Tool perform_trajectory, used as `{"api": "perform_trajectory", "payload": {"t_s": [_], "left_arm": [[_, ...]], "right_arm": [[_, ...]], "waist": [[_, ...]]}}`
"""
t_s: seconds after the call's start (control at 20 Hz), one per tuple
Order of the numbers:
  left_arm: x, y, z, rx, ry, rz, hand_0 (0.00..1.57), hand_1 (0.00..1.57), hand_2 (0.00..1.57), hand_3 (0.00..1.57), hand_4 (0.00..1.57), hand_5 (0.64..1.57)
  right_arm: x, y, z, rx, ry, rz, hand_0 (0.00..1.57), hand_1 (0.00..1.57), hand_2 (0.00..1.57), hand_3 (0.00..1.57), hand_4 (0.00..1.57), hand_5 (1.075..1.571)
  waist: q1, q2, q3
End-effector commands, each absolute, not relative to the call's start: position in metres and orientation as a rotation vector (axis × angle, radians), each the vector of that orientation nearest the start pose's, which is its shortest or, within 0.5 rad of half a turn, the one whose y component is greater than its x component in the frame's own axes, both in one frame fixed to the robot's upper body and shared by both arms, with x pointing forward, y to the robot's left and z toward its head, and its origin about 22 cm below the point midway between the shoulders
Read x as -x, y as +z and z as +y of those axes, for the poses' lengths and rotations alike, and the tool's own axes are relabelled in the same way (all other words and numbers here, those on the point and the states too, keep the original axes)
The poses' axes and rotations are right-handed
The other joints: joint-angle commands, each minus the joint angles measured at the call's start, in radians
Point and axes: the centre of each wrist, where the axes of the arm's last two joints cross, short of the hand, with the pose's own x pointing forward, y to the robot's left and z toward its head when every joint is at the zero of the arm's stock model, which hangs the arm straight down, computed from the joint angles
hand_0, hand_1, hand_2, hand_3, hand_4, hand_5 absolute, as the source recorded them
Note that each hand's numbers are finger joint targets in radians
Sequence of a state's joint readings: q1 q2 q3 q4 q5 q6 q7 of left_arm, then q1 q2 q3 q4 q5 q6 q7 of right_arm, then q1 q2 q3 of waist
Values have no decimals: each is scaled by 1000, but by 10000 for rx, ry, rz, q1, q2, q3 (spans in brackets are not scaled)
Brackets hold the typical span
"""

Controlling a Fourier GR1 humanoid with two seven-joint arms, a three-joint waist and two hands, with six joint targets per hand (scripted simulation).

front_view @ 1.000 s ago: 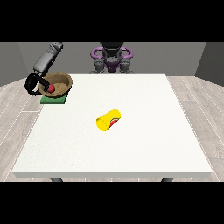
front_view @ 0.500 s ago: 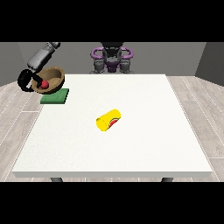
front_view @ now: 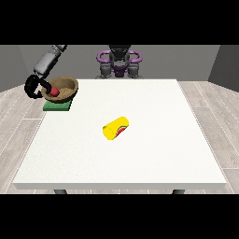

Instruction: Pick the cup and pour the ball into the bowl, then pick the bowl and place it on the pad

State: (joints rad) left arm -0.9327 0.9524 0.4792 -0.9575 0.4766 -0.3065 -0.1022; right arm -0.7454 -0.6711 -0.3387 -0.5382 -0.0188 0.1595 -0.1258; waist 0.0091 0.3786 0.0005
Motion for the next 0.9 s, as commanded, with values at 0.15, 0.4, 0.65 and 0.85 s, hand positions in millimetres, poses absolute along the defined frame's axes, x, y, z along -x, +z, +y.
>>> {"api": "perform_trajectory", "payload": {"t_s": [0.15,0.4,0.65,0.85], "left_arm": [[-306,357,494,-2260,424,-23766,0,0,0,0,0,1528],[-299,379,473,-2151,136,-24149,0,0,0,0,0,1517],[-290,384,476,-2671,403,-24542,0,0,0,0,0,1516],[-294,381,477,-2530,516,-24160,0,0,0,0,0,1515]], "right_arm": [[-354,92,-471,3897,-567,-14849,1571,1571,1571,1256,1063,1569],[-344,118,-502,5279,-2564,-14612,1207,1207,1265,1235,0,1562],[-344,118,-504,4818,-2681,-14897,704,704,594,1002,0,1534],[-348,154,-511,4864,-2488,-14925,477,477,543,692,0,1513]], "waist": [[-120,273,2],[317,638,17],[87,727,11],[1,713,4]]}}
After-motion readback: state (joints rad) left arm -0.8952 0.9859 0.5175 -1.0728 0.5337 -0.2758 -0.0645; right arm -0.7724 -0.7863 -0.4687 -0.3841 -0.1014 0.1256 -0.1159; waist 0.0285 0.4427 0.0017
